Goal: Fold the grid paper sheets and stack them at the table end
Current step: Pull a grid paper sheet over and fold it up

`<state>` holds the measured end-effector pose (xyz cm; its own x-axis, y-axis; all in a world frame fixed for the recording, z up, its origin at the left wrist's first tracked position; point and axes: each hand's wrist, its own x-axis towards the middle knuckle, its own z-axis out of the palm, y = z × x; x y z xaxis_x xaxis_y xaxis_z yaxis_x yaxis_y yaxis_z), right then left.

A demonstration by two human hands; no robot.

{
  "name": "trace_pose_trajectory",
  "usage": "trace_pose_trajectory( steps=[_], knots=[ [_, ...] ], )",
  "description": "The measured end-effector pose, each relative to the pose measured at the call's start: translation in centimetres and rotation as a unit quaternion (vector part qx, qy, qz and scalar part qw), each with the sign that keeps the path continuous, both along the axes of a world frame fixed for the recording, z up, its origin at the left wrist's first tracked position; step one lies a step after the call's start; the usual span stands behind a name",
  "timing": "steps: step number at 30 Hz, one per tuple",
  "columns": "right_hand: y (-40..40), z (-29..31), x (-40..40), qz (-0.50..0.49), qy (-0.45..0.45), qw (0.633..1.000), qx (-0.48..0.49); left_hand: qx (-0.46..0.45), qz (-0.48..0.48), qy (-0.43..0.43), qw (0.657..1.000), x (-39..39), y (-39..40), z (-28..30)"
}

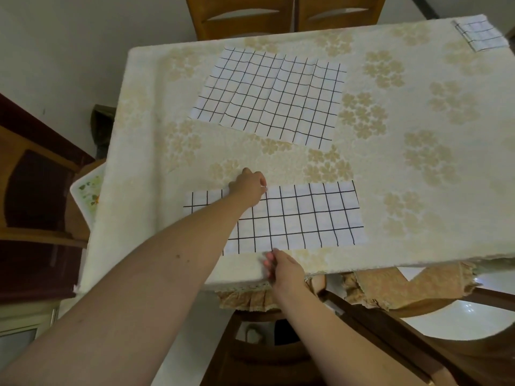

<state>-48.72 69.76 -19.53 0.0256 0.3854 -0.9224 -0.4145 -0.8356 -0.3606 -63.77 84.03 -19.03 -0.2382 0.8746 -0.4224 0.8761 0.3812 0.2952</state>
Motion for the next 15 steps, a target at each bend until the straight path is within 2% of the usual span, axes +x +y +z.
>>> trace_pose_trajectory(
  steps=[5,11,15],
  knots=[
    [-0.5,0.4,1.6,0.023,0.051,0.997,0.048,-0.033,-0.002,-0.029,0.999,0.2,0.3,-0.1],
    [-0.7,1.5,3.6,0.042,0.042,0.996,0.059,0.031,0.021,-0.112,0.993,0.7,-0.5,0.7],
    [-0.6,2.1,4.5,0.034,0.021,0.996,0.076,0.037,0.06,-0.16,0.985,0.9,-1.8,0.9]
  ],
)
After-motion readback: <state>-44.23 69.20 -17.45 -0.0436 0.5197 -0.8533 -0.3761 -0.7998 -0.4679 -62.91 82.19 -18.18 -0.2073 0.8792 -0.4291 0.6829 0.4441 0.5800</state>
